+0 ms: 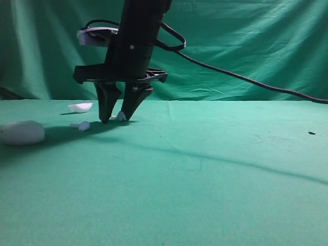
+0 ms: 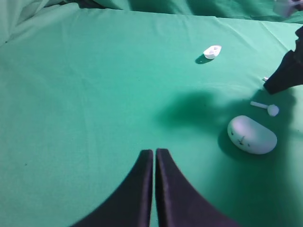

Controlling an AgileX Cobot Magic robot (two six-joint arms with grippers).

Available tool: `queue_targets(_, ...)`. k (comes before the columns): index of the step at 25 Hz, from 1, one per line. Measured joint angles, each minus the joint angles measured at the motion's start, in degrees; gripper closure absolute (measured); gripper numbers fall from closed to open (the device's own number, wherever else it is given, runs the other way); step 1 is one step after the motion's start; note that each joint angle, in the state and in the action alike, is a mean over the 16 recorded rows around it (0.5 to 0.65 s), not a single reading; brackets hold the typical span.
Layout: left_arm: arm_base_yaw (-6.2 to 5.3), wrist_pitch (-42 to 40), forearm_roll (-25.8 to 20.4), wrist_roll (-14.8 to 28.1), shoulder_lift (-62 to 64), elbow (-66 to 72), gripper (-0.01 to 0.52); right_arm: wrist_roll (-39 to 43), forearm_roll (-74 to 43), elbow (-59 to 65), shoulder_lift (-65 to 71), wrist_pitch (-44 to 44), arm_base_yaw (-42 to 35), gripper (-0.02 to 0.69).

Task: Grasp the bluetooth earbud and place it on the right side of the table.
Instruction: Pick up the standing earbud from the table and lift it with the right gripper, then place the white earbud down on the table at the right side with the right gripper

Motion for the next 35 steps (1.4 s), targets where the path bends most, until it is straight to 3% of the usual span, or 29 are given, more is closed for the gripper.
queue_targets(11, 0.00, 0.00, 0.00, 0.00, 0.00, 0.00, 0.514, 1.05, 0.04, -0.23, -0.65, 1.28, -0.25, 0.580)
queue_targets(27, 0.00, 0.00, 0.00, 0.00, 0.00, 0.00, 0.514, 5.69, -0.78, 1.06, -19.34, 14.65, -10.07, 0.585)
queue_targets(35, 0.00, 0.00, 0.00, 0.00, 0.00, 0.00, 0.514, 8.93, -2.26, 13.54, -34.66, 16.56, -17.58, 0.585)
